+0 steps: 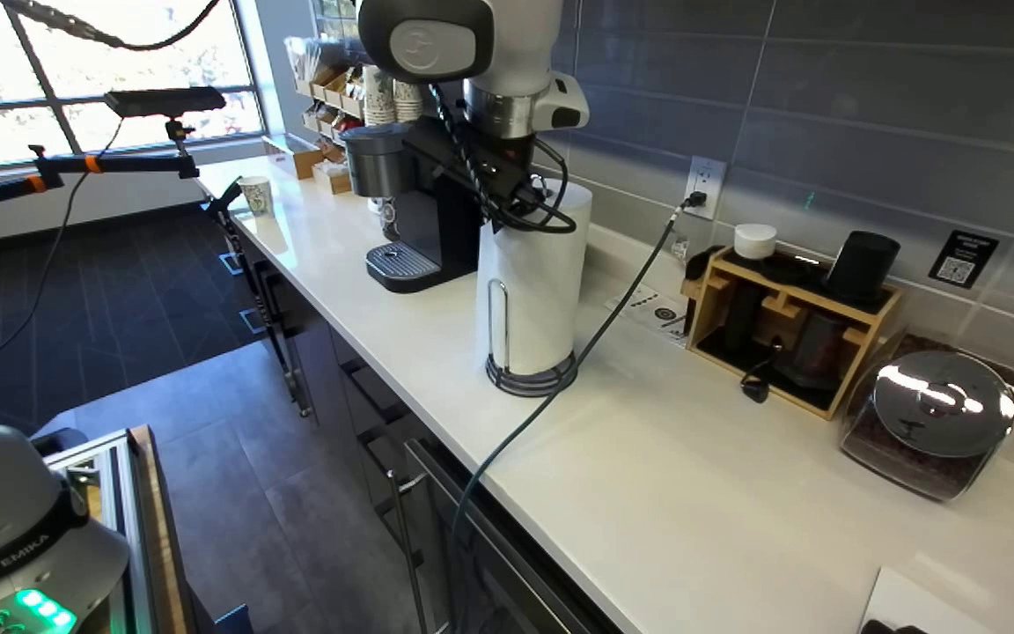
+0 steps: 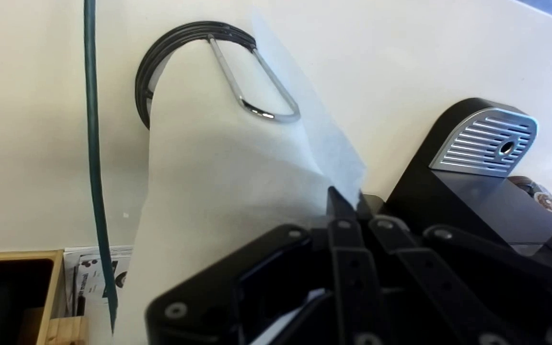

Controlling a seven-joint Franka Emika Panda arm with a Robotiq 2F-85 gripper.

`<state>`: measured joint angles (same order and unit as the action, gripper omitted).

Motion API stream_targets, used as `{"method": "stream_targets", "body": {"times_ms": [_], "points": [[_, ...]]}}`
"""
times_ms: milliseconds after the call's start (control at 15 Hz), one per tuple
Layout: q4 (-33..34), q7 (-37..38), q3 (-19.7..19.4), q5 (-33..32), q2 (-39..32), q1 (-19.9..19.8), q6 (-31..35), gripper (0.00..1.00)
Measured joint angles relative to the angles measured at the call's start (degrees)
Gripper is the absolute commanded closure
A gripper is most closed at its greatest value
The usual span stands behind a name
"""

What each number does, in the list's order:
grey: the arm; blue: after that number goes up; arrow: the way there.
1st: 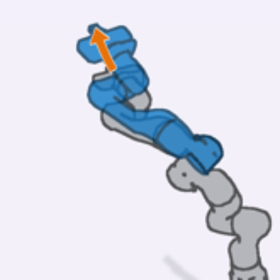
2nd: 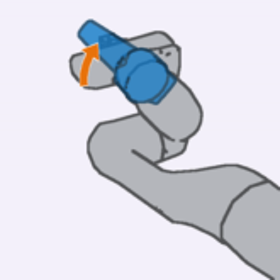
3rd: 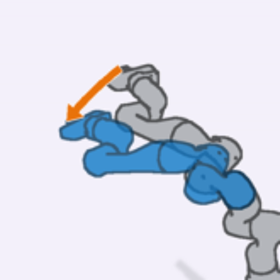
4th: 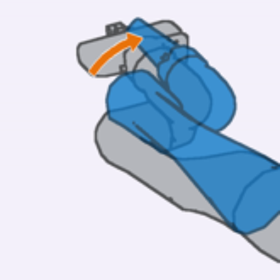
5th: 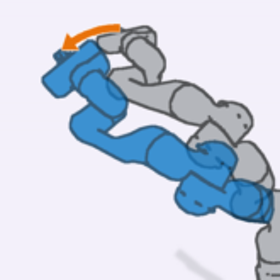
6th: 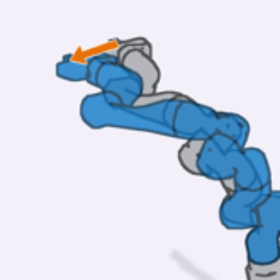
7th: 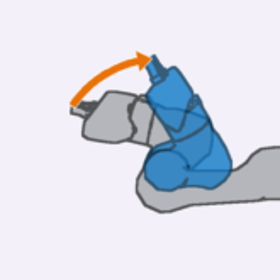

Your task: Tear one paper towel from the roll.

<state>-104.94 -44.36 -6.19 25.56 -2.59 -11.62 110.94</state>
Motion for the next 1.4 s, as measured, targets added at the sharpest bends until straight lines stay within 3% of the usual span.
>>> {"method": "stream_targets", "body": {"times_ms": [667,1400], "points": [[0.10,-1.15,-0.26,1.61,4.06,0.49,0.91,1.00],[-0.19,-0.93,-1.75,0.74,6.36,0.50,8.96,1.00]]}}
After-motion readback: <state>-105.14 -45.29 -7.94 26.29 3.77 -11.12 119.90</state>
